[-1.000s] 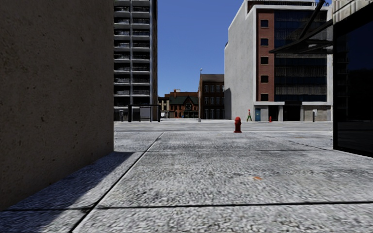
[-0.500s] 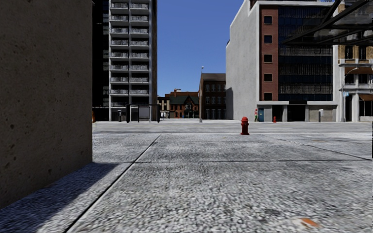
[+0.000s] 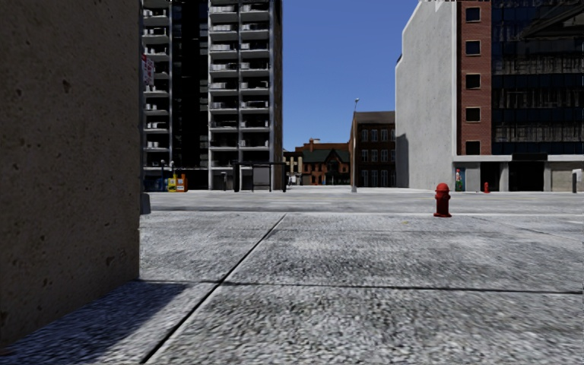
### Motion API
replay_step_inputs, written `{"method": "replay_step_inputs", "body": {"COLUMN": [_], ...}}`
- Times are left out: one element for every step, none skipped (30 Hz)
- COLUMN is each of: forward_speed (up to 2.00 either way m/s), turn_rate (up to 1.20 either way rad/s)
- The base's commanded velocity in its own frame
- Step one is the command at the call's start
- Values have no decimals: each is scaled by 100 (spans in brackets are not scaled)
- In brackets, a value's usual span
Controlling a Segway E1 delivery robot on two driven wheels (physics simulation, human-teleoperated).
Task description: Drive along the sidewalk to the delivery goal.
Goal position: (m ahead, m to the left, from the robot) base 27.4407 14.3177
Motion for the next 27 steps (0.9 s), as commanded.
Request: {"method": "replay_step_inputs", "body": {"forward_speed": [191, 191, 190, 190, 190, 190, 190, 190, 200, 200, 200, 200, 200, 200, 200, 200, 200, 199, 199, 199, 199, 199, 199, 199, 199, 199, 199], "turn_rate": [53, 53, 53, 53, 53, 6, 0, 0, 0, 0, 0, 0, 0, 0, 0, 0, 6, 11, 16, 22, 23, 24, 24, 25, 28, 33, 38]}}
